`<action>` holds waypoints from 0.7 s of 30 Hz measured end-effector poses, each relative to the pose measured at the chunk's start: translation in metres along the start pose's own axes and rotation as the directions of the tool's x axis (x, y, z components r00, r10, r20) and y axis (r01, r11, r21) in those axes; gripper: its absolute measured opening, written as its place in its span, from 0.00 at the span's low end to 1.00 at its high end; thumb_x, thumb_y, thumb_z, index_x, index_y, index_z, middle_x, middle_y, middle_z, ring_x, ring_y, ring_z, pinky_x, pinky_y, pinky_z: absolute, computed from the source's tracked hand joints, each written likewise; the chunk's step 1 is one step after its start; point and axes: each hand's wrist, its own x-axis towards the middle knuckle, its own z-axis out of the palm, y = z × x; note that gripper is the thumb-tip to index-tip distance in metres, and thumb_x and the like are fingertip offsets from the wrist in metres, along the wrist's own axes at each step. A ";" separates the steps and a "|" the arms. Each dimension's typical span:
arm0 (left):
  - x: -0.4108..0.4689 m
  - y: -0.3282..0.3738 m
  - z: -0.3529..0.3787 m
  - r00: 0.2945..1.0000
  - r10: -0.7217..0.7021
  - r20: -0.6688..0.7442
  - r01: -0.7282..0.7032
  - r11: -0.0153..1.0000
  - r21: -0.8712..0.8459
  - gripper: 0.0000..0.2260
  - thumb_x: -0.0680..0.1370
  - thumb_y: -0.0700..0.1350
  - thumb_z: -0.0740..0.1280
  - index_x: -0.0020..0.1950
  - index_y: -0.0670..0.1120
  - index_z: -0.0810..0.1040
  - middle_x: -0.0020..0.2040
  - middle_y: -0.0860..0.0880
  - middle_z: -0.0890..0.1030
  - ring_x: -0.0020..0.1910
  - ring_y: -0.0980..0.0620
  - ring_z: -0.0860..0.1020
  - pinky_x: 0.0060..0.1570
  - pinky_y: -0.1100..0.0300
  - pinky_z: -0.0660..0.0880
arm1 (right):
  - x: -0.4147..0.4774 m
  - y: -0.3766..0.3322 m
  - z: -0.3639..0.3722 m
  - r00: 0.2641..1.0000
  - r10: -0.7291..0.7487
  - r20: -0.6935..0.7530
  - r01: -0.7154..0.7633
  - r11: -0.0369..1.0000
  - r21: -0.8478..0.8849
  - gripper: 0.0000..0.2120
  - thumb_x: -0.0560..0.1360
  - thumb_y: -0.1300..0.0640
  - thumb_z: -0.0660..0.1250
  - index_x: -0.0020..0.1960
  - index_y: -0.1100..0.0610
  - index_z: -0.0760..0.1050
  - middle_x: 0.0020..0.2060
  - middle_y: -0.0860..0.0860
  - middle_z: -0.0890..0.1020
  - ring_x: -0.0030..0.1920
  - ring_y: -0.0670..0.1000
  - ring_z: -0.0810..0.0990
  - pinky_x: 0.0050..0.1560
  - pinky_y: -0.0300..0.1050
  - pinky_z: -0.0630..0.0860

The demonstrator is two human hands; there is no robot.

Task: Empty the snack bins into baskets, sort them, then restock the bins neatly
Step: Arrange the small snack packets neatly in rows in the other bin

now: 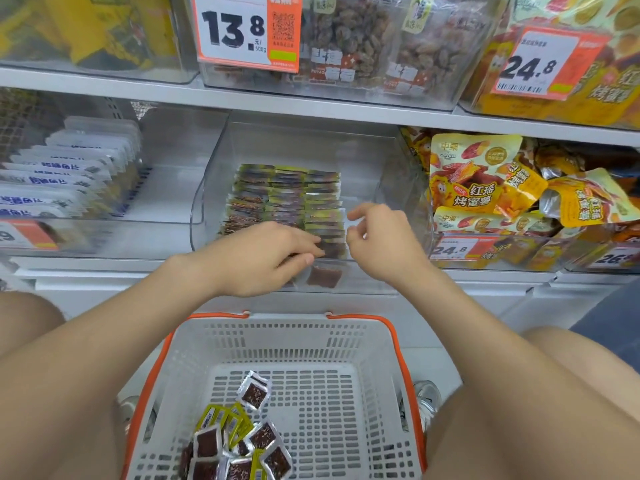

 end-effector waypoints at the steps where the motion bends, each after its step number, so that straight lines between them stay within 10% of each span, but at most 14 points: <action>1: -0.004 0.001 0.000 0.999 0.012 -0.047 -0.010 0.999 0.039 0.19 0.85 0.56 0.54 0.66 0.55 0.81 0.68 0.55 0.80 0.69 0.53 0.77 0.66 0.49 0.74 | -0.014 -0.005 -0.001 0.993 -0.075 -0.086 0.078 0.996 0.032 0.13 0.80 0.57 0.63 0.62 0.54 0.81 0.47 0.50 0.86 0.50 0.53 0.83 0.54 0.48 0.79; 6: -0.017 0.005 0.010 0.991 -0.050 -0.124 0.057 0.997 0.054 0.19 0.77 0.57 0.58 0.63 0.55 0.79 0.66 0.54 0.75 0.65 0.50 0.74 0.60 0.44 0.74 | -0.077 -0.016 0.001 0.967 -0.255 -0.026 0.255 0.943 0.215 0.08 0.76 0.59 0.66 0.49 0.49 0.83 0.31 0.46 0.82 0.34 0.46 0.81 0.42 0.37 0.75; 11: -0.051 0.023 0.038 0.868 0.151 -0.472 -0.022 0.963 0.267 0.06 0.74 0.48 0.65 0.46 0.47 0.77 0.42 0.48 0.74 0.43 0.45 0.72 0.44 0.49 0.69 | -0.102 -0.008 0.048 0.819 -0.261 0.510 0.241 0.965 0.107 0.08 0.79 0.55 0.64 0.46 0.52 0.83 0.33 0.50 0.84 0.35 0.49 0.82 0.40 0.36 0.75; 14: -0.066 0.015 0.084 0.957 0.171 -0.236 -0.070 0.921 0.383 0.07 0.72 0.49 0.62 0.40 0.47 0.76 0.34 0.47 0.77 0.37 0.42 0.77 0.39 0.52 0.72 | -0.097 0.004 0.098 0.566 -0.104 0.818 0.214 0.977 -0.024 0.12 0.79 0.55 0.63 0.39 0.55 0.78 0.32 0.50 0.82 0.35 0.50 0.82 0.40 0.47 0.78; 16: -0.070 0.008 0.123 0.990 0.118 0.076 -0.139 0.904 0.405 0.06 0.73 0.47 0.65 0.44 0.47 0.80 0.38 0.47 0.80 0.41 0.42 0.80 0.41 0.52 0.78 | -0.091 0.014 0.137 0.525 -0.023 0.851 0.176 0.981 -0.082 0.13 0.76 0.60 0.61 0.33 0.56 0.69 0.29 0.54 0.75 0.31 0.54 0.73 0.36 0.50 0.71; 21: -0.085 -0.034 0.227 0.738 -0.255 0.624 0.172 0.966 0.191 0.14 0.78 0.36 0.62 0.60 0.45 0.81 0.57 0.44 0.82 0.55 0.41 0.81 0.50 0.48 0.81 | -0.091 0.040 0.226 0.540 0.107 0.835 0.051 0.986 -0.159 0.11 0.78 0.65 0.60 0.49 0.66 0.81 0.48 0.64 0.82 0.47 0.64 0.81 0.53 0.61 0.82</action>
